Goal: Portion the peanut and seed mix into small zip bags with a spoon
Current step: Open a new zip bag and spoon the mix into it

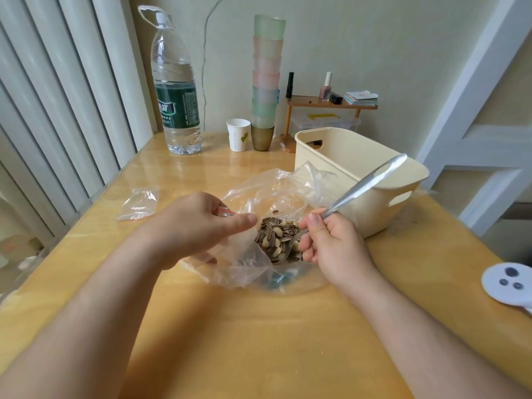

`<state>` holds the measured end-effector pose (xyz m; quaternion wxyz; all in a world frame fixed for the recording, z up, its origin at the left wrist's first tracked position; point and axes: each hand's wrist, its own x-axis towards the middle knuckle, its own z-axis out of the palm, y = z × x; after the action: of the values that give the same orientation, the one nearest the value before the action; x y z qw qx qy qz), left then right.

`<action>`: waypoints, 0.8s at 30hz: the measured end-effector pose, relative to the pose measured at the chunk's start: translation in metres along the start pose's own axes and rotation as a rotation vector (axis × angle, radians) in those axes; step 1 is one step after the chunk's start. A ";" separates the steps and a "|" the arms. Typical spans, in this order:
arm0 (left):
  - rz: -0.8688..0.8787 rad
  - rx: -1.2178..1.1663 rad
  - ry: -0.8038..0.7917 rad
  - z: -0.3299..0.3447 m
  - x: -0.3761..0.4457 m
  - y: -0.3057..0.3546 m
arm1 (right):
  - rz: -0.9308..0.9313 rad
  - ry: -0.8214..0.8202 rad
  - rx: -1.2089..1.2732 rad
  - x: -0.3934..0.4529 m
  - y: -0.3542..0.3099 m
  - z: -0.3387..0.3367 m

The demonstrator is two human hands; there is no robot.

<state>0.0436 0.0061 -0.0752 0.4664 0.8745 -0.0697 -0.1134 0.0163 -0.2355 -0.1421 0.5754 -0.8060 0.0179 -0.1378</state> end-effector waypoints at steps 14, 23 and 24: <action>0.213 0.278 0.286 -0.010 0.003 0.000 | 0.023 -0.109 0.013 0.044 -0.038 0.008; 0.365 0.240 0.217 0.043 0.031 -0.026 | -0.059 0.052 -0.057 0.041 -0.016 -0.011; 0.366 0.276 0.203 0.045 0.034 -0.030 | -0.060 0.054 -0.076 0.041 -0.014 -0.013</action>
<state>0.0649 -0.0205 -0.1288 0.3598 0.9096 -0.1947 0.0722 0.0507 -0.2504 -0.1164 0.5395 -0.8233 0.0144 -0.1756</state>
